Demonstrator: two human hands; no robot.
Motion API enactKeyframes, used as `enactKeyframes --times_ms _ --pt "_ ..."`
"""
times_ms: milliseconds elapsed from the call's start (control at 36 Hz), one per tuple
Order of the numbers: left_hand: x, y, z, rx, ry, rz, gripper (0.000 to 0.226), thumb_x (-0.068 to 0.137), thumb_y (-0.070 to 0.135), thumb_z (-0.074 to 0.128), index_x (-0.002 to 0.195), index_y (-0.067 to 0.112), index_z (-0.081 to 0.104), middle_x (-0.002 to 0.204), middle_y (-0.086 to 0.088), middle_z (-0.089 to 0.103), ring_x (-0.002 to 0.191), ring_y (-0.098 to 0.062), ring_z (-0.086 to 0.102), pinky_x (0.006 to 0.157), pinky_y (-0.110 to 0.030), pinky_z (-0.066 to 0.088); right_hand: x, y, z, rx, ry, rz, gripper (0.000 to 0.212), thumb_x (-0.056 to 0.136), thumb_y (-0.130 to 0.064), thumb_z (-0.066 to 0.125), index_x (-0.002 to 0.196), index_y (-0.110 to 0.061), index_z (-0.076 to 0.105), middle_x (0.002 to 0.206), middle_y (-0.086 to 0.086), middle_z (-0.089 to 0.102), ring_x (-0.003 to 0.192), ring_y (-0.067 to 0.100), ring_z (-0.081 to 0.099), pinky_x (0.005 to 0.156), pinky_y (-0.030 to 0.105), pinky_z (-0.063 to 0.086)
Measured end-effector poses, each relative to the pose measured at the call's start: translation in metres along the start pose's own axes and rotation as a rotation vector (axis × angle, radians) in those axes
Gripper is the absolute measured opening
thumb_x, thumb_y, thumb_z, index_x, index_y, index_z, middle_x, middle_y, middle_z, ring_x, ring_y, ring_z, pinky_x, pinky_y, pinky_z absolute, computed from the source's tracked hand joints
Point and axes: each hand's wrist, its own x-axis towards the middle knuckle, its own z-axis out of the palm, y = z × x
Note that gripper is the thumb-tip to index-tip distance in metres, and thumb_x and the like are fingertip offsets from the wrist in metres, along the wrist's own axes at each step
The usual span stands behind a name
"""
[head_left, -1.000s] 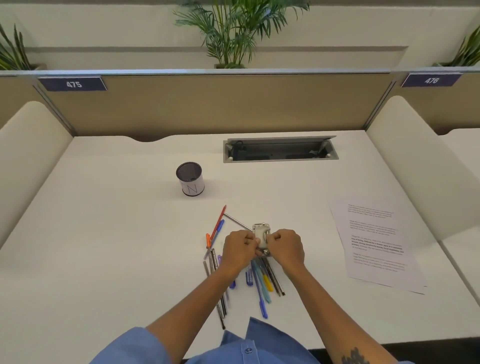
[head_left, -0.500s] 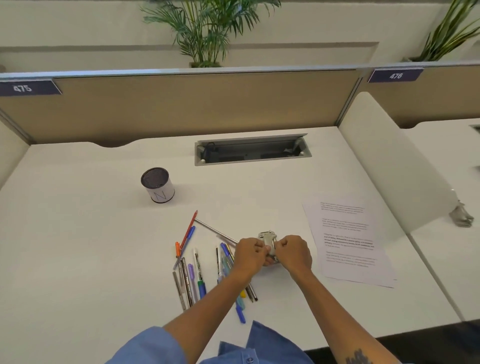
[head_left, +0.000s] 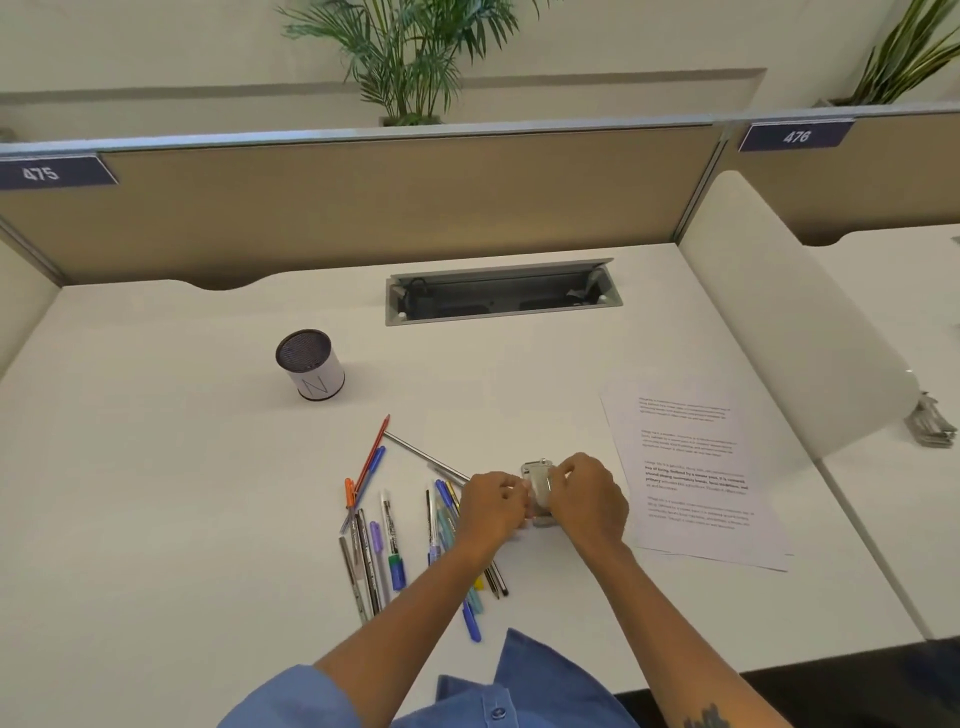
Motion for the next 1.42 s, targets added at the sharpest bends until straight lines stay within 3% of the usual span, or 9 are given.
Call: enactKeyframes --times_ms 83,167,278,333,389,472,667,944,1417 --pt "-0.004 -0.008 -0.026 0.039 0.101 0.131 0.016 0.106 0.020 0.065 0.114 0.013 0.077 0.096 -0.004 0.083 0.073 -0.010 0.081 0.078 -0.039 0.069 -0.011 -0.010 0.008 0.126 0.005 -0.237 0.014 0.100 -0.036 0.063 0.099 -0.023 0.065 0.097 -0.008 0.068 0.078 0.015 0.062 0.066 0.028 0.041" --pt "-0.007 -0.028 -0.064 0.309 0.234 0.344 0.022 0.108 0.022 0.062 0.125 0.018 0.075 0.111 0.003 0.082 0.095 -0.012 0.078 0.086 -0.032 0.065 -0.026 -0.021 0.024 0.167 -0.029 -0.513 0.027 0.097 -0.042 0.068 0.113 -0.021 0.066 0.099 -0.009 0.063 0.082 0.007 0.056 0.070 0.023 0.045" --pt "-0.011 -0.063 -0.116 0.568 0.334 0.516 0.033 0.103 0.020 0.068 0.136 0.014 0.071 0.143 -0.008 0.071 0.130 -0.028 0.069 0.111 -0.046 0.056 -0.039 -0.038 0.046 0.095 -0.121 -0.763 0.058 0.092 -0.063 0.063 0.135 -0.024 0.058 0.122 -0.006 0.061 0.109 0.014 0.056 0.091 0.032 0.049" --pt "-0.012 -0.082 -0.136 0.708 0.300 0.471 0.052 0.100 0.030 0.069 0.149 0.017 0.062 0.165 -0.014 0.049 0.155 -0.038 0.045 0.126 -0.057 0.035 -0.044 -0.042 0.059 0.032 -0.177 -0.780 0.081 0.086 -0.077 0.059 0.150 -0.029 0.047 0.146 -0.006 0.052 0.136 0.019 0.048 0.111 0.038 0.042" --pt "-0.011 -0.097 -0.149 0.792 0.255 0.378 0.072 0.099 0.044 0.067 0.164 0.025 0.043 0.179 -0.013 0.018 0.167 -0.039 0.011 0.131 -0.061 0.008 -0.046 -0.042 0.071 -0.024 -0.267 -0.783 0.100 0.083 -0.087 0.054 0.163 -0.034 0.027 0.170 -0.004 0.029 0.160 0.023 0.020 0.131 0.049 0.019" --pt "-0.010 -0.112 -0.159 0.887 0.199 0.342 0.086 0.100 0.060 0.056 0.171 0.034 0.015 0.182 -0.005 -0.012 0.167 -0.033 -0.017 0.130 -0.063 -0.011 -0.046 -0.040 0.086 -0.139 -0.306 -0.845 0.112 0.082 -0.094 0.045 0.169 -0.036 0.005 0.179 -0.005 -0.004 0.165 0.022 -0.014 0.131 0.059 -0.005" --pt "-0.005 -0.133 -0.161 0.912 0.126 0.370 0.082 0.103 0.066 0.039 0.172 0.037 0.003 0.181 0.000 -0.017 0.167 -0.025 -0.019 0.135 -0.061 -0.001 -0.045 -0.043 0.104 -0.208 -0.260 -0.927 0.099 0.093 -0.088 0.034 0.169 -0.035 0.002 0.178 -0.005 -0.013 0.165 0.022 -0.015 0.131 0.062 0.003" --pt "-0.009 -0.156 -0.175 0.734 0.166 0.390 0.076 0.109 0.035 0.046 0.173 0.018 0.007 0.183 0.001 -0.005 0.169 -0.018 -0.009 0.138 -0.046 0.008 -0.082 -0.079 0.147 -0.087 -0.197 -0.853 0.077 0.107 -0.057 0.039 0.170 -0.026 0.006 0.179 -0.002 -0.003 0.166 0.020 -0.002 0.133 0.053 0.018" --pt "-0.036 -0.225 -0.369 0.716 0.235 0.285 0.075 0.108 0.034 0.033 0.172 0.014 0.000 0.182 0.000 -0.007 0.169 -0.017 -0.011 0.138 -0.045 0.005 -0.195 -0.240 0.255 -0.077 -0.273 -0.843 0.076 0.108 -0.047 0.033 0.170 -0.014 0.006 0.179 0.005 -0.005 0.166 0.020 -0.007 0.133 0.051 0.014"
